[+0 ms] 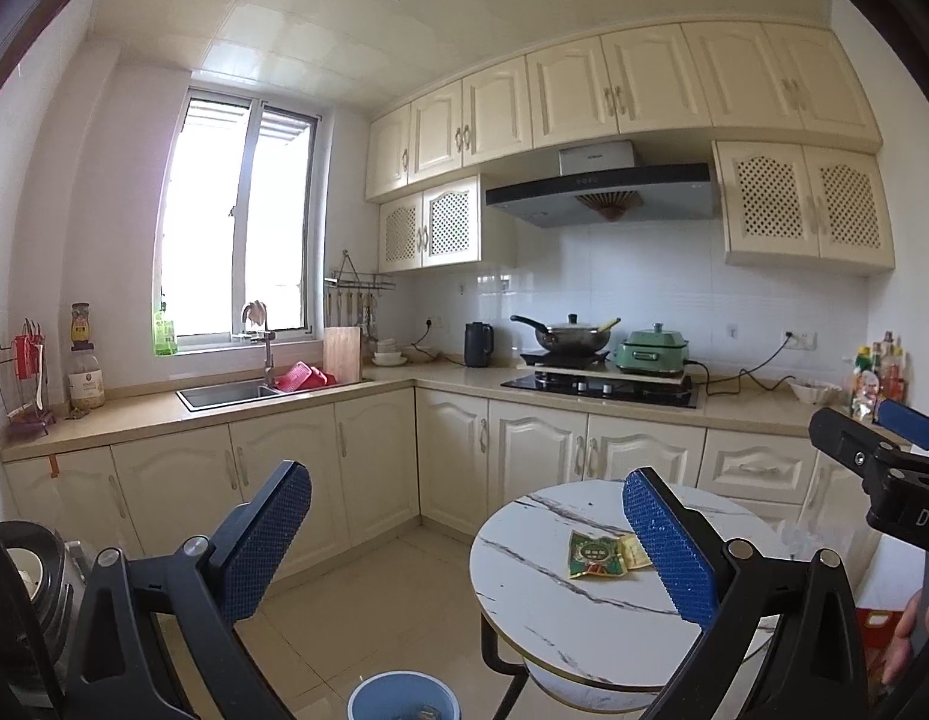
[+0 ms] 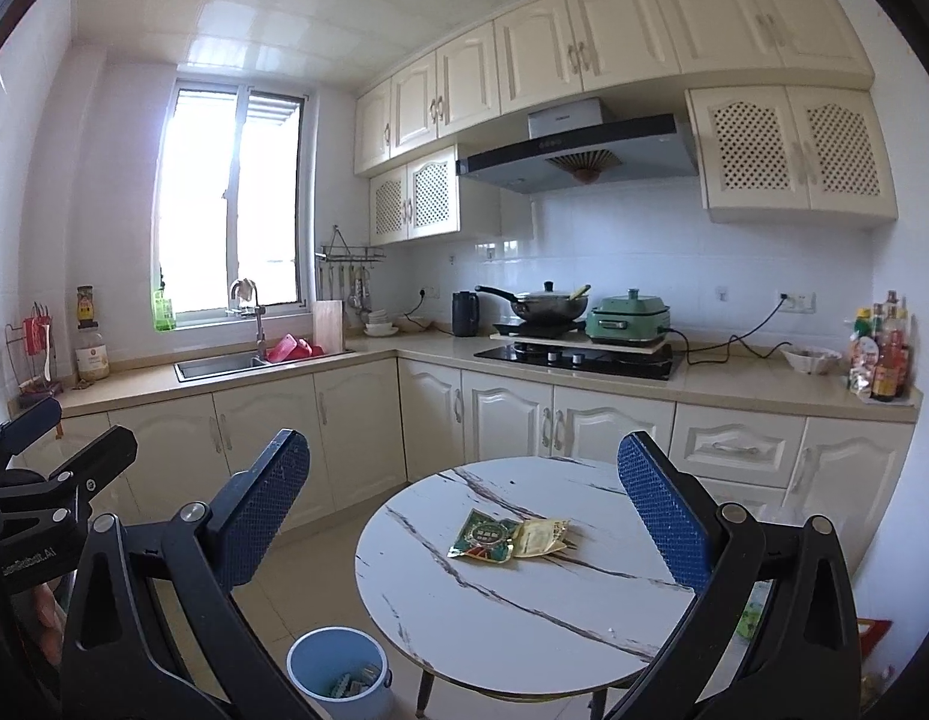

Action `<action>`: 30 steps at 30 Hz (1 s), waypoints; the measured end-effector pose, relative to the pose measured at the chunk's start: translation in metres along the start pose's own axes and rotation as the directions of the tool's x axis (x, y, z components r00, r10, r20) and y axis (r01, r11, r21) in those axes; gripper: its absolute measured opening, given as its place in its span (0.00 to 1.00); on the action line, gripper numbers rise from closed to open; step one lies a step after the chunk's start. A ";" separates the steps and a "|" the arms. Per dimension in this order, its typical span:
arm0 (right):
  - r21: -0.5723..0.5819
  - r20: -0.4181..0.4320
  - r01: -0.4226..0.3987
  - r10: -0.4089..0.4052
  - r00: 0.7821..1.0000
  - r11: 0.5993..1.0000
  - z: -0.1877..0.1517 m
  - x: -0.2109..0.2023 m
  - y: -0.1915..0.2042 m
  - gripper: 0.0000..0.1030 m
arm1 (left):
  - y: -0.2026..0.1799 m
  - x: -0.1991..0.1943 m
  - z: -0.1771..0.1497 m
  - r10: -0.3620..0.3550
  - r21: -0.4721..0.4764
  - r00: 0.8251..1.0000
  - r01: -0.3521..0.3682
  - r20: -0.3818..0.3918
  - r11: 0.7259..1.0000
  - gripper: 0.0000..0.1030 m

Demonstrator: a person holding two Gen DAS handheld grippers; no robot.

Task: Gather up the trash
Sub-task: 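Withdraw both tools from the bin back toward the table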

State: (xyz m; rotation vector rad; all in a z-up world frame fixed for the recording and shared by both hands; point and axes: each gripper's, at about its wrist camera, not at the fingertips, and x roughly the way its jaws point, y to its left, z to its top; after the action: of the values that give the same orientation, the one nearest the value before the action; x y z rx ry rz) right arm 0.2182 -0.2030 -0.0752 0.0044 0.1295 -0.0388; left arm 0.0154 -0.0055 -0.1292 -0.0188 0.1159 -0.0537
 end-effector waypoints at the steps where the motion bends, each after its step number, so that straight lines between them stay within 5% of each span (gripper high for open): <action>1: 0.004 -0.012 0.007 -0.007 1.000 1.000 -0.002 0.006 -0.004 1.00 | 0.000 0.011 0.001 -0.003 0.002 1.000 0.003 -0.017 1.000 0.99; 7: 0.024 -0.119 0.088 -0.084 0.989 0.996 -0.026 0.058 -0.044 1.00 | -0.004 0.078 0.004 -0.020 -0.006 0.990 0.019 -0.139 1.000 0.99; 11: -0.006 -0.245 0.138 -0.135 0.960 0.990 -0.052 0.112 -0.070 1.00 | -0.015 0.136 0.009 -0.026 0.005 0.973 0.028 -0.230 1.000 0.99; 21: 0.005 -0.586 0.072 -0.056 0.808 0.997 -0.137 0.289 -0.124 1.00 | -0.033 0.311 0.037 -0.041 0.011 0.893 0.052 -0.448 0.999 0.99; 30: -0.005 -0.728 0.085 -0.062 0.683 0.996 -0.184 0.410 -0.144 1.00 | -0.026 0.435 0.055 -0.013 0.038 0.858 0.038 -0.514 0.999 0.99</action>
State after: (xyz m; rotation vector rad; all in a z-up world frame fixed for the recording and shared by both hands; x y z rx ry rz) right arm 0.5953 -0.3617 -0.3109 0.0453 0.9436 -0.1203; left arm 0.4522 -0.0541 -0.1239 0.0418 0.6534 -0.0870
